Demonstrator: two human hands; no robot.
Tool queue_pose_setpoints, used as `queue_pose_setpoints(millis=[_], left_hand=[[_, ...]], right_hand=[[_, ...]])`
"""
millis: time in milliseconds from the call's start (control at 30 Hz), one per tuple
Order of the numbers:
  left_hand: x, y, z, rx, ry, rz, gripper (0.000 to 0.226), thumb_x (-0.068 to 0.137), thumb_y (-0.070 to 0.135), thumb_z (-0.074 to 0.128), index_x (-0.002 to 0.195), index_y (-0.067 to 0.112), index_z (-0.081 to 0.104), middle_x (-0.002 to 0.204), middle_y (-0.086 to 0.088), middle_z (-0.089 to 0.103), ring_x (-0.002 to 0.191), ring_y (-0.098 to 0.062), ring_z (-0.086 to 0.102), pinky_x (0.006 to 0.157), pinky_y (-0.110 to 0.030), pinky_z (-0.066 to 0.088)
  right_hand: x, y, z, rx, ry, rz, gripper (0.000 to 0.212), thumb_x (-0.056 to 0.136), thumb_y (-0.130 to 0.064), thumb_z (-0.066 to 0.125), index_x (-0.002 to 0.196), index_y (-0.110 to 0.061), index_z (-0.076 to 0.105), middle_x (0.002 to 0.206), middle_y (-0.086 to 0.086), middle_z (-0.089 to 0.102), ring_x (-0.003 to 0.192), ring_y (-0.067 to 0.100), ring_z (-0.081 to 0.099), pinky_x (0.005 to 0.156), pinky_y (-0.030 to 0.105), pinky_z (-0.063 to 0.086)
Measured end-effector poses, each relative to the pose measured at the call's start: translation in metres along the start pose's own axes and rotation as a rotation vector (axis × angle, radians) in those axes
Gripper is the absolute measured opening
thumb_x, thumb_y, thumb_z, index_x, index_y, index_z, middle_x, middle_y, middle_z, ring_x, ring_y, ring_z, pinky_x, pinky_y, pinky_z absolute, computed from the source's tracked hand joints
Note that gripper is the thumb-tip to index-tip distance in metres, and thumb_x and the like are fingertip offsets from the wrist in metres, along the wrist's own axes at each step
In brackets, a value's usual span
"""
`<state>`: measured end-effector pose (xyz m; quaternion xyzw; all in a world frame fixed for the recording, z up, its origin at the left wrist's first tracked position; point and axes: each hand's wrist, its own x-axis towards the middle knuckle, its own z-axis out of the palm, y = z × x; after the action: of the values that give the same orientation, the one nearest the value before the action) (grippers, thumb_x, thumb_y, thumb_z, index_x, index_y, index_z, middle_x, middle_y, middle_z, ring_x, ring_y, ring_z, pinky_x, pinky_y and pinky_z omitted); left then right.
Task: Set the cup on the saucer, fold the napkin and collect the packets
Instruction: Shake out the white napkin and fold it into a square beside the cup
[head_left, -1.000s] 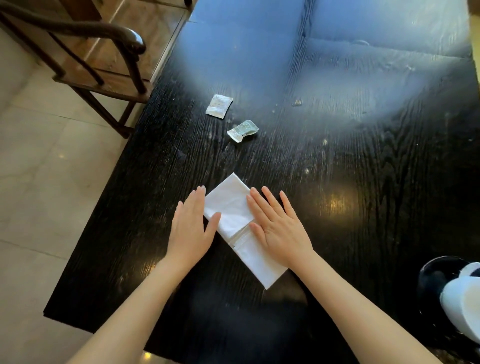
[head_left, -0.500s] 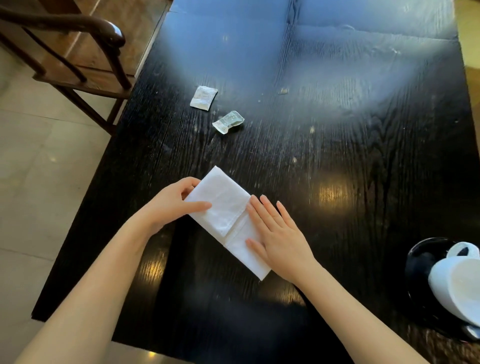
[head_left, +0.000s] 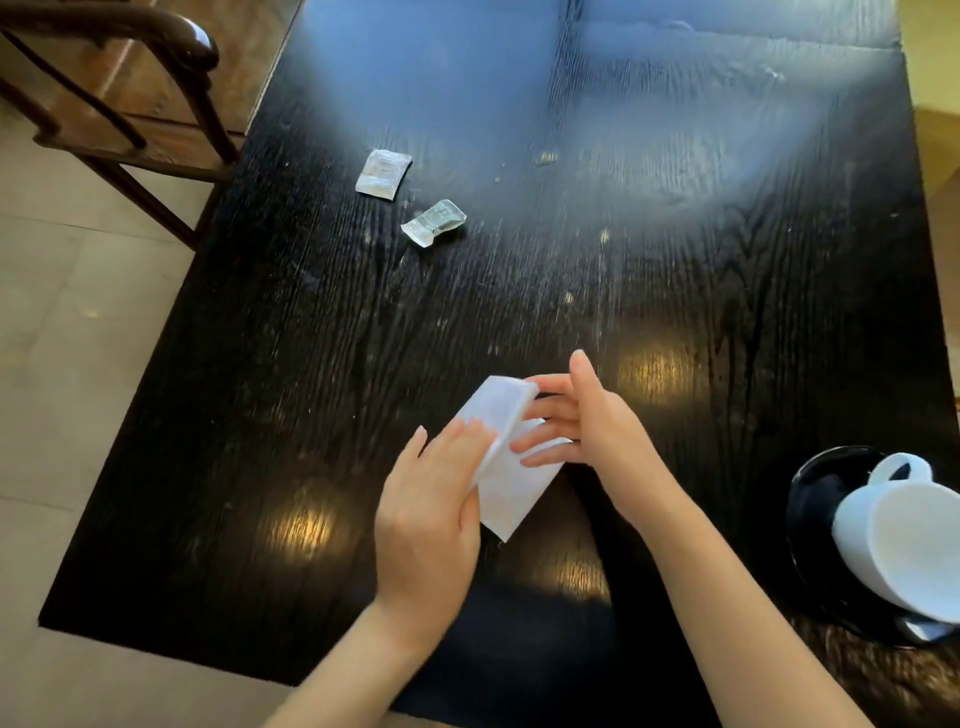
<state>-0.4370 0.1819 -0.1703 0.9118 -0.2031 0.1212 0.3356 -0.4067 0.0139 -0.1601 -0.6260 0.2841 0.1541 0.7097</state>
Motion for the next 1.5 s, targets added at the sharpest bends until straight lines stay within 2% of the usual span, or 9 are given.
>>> queue_pose_setpoints(millis=[167,333,633,733,833,933,1033,1233,1500], left_hand=[[-0.024,0.000,0.016,0.130,-0.151,0.159,0.037,0.098,0.009,0.031,0.115,0.006,0.065,0.124,-0.012,0.062,0.123,-0.030,0.050,0.103,-0.062,0.030],[-0.042,-0.008,0.027,0.318,-0.344,0.200,0.043,0.088,0.013,0.040,0.128,0.012,0.055,0.136,-0.011,0.053,0.132,-0.029,0.039,0.112,-0.057,0.021],[-0.047,-0.002,0.037,0.477,-0.598,0.145,0.054,0.092,0.033,0.032,0.141,0.012,0.034,0.148,-0.011,0.037,0.137,-0.027,0.032,0.110,-0.052,0.013],[-0.043,0.000,0.029,0.304,-0.639,0.083,0.059,0.092,0.042,0.030,0.142,0.011,0.033,0.150,-0.008,0.032,0.139,-0.025,0.028,0.111,-0.049,0.011],[-0.024,0.002,0.021,-0.054,-0.470,-0.146,0.056,0.094,0.042,0.030,0.140,0.012,0.037,0.148,-0.003,0.035,0.138,-0.019,0.030,0.114,-0.037,0.020],[0.015,-0.008,0.024,0.012,-0.328,-0.310,0.052,0.090,0.034,0.045,0.137,0.013,0.038,0.136,-0.006,0.048,0.125,-0.022,0.041,0.100,-0.040,0.036],[0.051,-0.019,0.037,0.060,-0.514,-0.484,0.046,0.089,0.040,0.052,0.127,0.015,0.046,0.114,-0.006,0.052,0.106,-0.023,0.050,0.080,-0.036,0.045],[0.071,-0.032,0.042,0.016,-0.745,-0.479,0.027,0.090,0.039,0.051,0.099,0.013,0.052,0.084,0.003,0.053,0.075,-0.016,0.052,0.057,-0.027,0.035],[0.045,-0.031,0.018,-0.632,-0.613,-0.715,0.018,0.090,0.024,0.058,0.105,0.015,0.055,0.102,-0.007,0.064,0.092,-0.023,0.064,0.075,-0.037,0.054]], right_hand=[[-0.010,0.012,-0.011,-0.308,-0.056,-0.073,0.018,0.092,-0.036,0.052,0.099,-0.025,0.065,0.092,-0.004,0.069,0.081,0.005,0.067,0.055,0.015,0.054],[-0.012,0.041,-0.012,-0.620,0.137,-0.331,0.019,0.091,-0.019,0.055,0.107,-0.025,0.064,0.095,-0.017,0.063,0.088,-0.004,0.059,0.073,0.011,0.046],[-0.008,0.068,-0.005,-0.872,0.425,-0.579,0.022,0.090,-0.015,0.057,0.110,-0.016,0.067,0.096,0.001,0.060,0.090,0.014,0.050,0.077,0.025,0.045],[-0.010,0.074,-0.003,-0.960,0.466,-0.631,0.025,0.088,-0.013,0.061,0.113,-0.012,0.066,0.094,0.006,0.061,0.086,0.020,0.053,0.074,0.035,0.047],[-0.009,0.080,-0.001,-1.023,0.509,-0.661,0.029,0.084,-0.010,0.066,0.113,-0.009,0.065,0.091,0.008,0.062,0.082,0.023,0.054,0.069,0.038,0.047],[-0.007,0.083,0.000,-1.048,0.522,-0.675,0.031,0.082,-0.008,0.068,0.113,-0.008,0.066,0.090,0.009,0.062,0.080,0.024,0.055,0.066,0.038,0.047],[-0.007,0.083,0.000,-1.033,0.525,-0.677,0.030,0.081,-0.008,0.068,0.112,-0.007,0.066,0.091,0.010,0.063,0.080,0.025,0.055,0.067,0.038,0.046],[-0.007,0.081,0.003,-0.959,0.524,-0.613,0.023,0.086,-0.011,0.063,0.108,-0.008,0.067,0.092,0.009,0.061,0.082,0.025,0.052,0.071,0.037,0.042],[-0.011,0.057,0.021,-0.555,0.580,-0.237,0.042,0.090,-0.036,0.053,0.124,-0.012,0.050,0.111,-0.002,0.049,0.103,0.013,0.048,0.089,0.032,0.046]])
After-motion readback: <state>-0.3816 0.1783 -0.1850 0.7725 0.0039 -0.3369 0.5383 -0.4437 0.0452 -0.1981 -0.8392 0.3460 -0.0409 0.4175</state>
